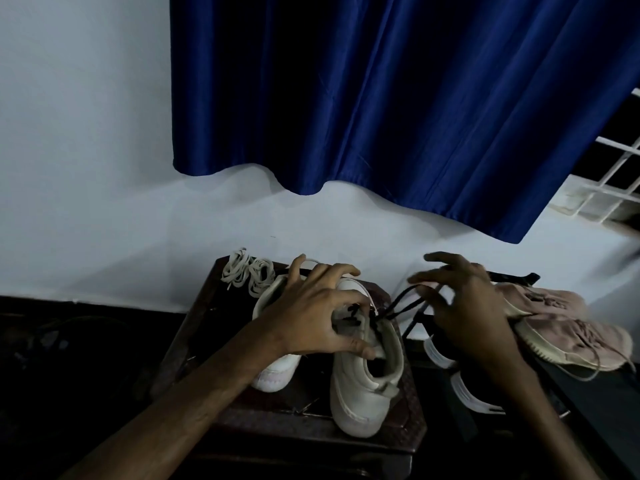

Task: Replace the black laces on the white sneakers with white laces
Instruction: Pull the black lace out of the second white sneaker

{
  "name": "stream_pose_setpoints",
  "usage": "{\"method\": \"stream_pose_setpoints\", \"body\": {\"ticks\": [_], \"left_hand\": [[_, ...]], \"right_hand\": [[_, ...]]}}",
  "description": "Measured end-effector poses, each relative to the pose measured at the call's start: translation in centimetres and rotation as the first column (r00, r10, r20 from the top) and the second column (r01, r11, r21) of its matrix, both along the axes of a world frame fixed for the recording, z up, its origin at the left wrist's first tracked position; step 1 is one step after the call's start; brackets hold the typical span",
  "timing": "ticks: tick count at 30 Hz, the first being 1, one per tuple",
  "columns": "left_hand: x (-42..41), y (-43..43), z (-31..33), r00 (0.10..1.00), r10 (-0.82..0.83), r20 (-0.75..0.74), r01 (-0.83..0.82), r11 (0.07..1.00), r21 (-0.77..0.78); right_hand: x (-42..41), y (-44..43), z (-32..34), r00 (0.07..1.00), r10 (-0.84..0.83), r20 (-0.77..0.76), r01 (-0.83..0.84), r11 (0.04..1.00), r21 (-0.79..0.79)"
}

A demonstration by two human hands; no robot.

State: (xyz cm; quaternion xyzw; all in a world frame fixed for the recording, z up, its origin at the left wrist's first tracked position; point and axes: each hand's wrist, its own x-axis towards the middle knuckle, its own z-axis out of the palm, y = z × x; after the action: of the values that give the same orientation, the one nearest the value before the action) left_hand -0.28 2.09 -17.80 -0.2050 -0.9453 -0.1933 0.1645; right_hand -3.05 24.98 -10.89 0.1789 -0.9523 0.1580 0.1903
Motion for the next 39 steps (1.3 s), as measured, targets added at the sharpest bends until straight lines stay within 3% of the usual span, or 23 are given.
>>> {"method": "stream_pose_setpoints", "body": {"ticks": [5,9,12,14,16,18,22,33,39], "left_hand": [[-0.2,0.0,-0.1,1.0,0.002,0.012,-0.003,1.0,0.029],[0.0,0.1,0.0,1.0,0.004,0.008,-0.004,0.999,0.039],[0.1,0.0,0.1,1.0,0.008,-0.007,-0.008,1.0,0.026],[0.0,-0.1,0.0,1.0,0.017,-0.018,-0.017,1.0,0.022],[0.0,0.1,-0.1,1.0,0.02,-0.016,-0.02,1.0,0.02],[0.0,0.1,-0.1,1.0,0.021,-0.016,-0.021,1.0,0.023],[-0.2,0.0,-0.2,1.0,0.011,-0.007,-0.011,0.998,0.055],[-0.3,-0.4,-0.3,1.0,0.001,0.013,-0.002,0.994,0.113],[-0.3,-0.5,-0.1,0.998,-0.017,0.057,0.011,0.994,0.113]], "right_hand": [[1.1,-3.3,-0.8,0.951,0.137,0.278,-0.215,0.937,0.274],[1.7,-4.1,-1.3,0.957,0.108,0.27,-0.192,0.932,0.308],[1.3,-2.7,0.1,0.996,-0.027,0.088,-0.014,0.9,0.436],[0.4,-1.4,1.3,0.985,-0.161,-0.066,0.173,0.913,0.37],[0.0,-1.0,1.7,0.976,-0.192,-0.106,0.214,0.94,0.264],[0.3,-1.7,0.9,0.995,-0.083,-0.058,0.096,0.953,0.287],[1.7,-3.5,-0.2,0.974,0.138,0.179,-0.19,0.93,0.315],[1.8,-4.9,-1.3,0.971,0.03,0.237,-0.118,0.923,0.366],[2.4,-4.5,-2.4,0.994,0.004,0.111,-0.028,0.976,0.218]]}}
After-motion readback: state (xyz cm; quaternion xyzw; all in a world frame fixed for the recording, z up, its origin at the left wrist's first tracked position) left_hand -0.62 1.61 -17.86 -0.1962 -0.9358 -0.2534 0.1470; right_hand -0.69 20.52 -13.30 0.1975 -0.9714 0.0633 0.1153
